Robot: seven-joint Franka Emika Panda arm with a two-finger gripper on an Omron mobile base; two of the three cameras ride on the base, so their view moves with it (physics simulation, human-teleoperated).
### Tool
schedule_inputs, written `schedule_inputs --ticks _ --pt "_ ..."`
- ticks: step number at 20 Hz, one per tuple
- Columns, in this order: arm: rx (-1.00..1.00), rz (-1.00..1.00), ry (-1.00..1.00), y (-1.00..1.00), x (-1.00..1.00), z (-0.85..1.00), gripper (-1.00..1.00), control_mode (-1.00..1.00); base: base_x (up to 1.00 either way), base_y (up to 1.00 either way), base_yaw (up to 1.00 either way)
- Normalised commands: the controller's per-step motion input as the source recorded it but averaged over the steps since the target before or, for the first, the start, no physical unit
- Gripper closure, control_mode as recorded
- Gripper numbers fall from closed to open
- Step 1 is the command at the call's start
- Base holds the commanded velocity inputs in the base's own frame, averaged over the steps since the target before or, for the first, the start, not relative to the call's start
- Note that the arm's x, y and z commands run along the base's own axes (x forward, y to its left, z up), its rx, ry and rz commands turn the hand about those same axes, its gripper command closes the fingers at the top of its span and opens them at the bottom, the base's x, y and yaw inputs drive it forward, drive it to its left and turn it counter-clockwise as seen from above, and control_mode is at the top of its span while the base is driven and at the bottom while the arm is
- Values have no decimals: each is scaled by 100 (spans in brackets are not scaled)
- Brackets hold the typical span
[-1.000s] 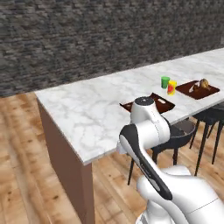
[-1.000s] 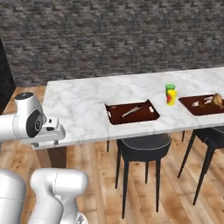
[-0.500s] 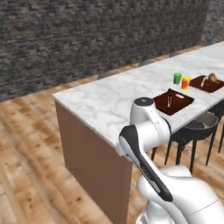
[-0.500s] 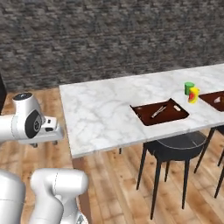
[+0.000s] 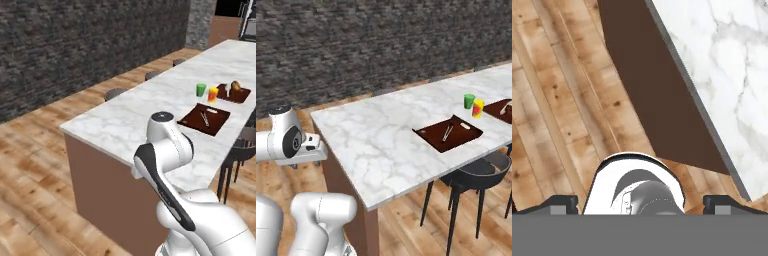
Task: Gather the mushroom and lime from the fridge and place them on a tray on the dining counter. Then gather the chicken drumsticks from the fridge and place them on the other tray.
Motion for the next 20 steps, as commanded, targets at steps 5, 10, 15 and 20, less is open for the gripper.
schedule_inputs --ticks 5,10,15,20 --pt "0 0 0 0 0 0 -100 100 32 90 -44" --pt "0 0 0 0 0 0 -100 100 22 87 -45" --pt "0 0 0 0 0 0 -100 100 22 93 -43" --pt "0 0 0 0 0 0 -100 100 26 96 -42"
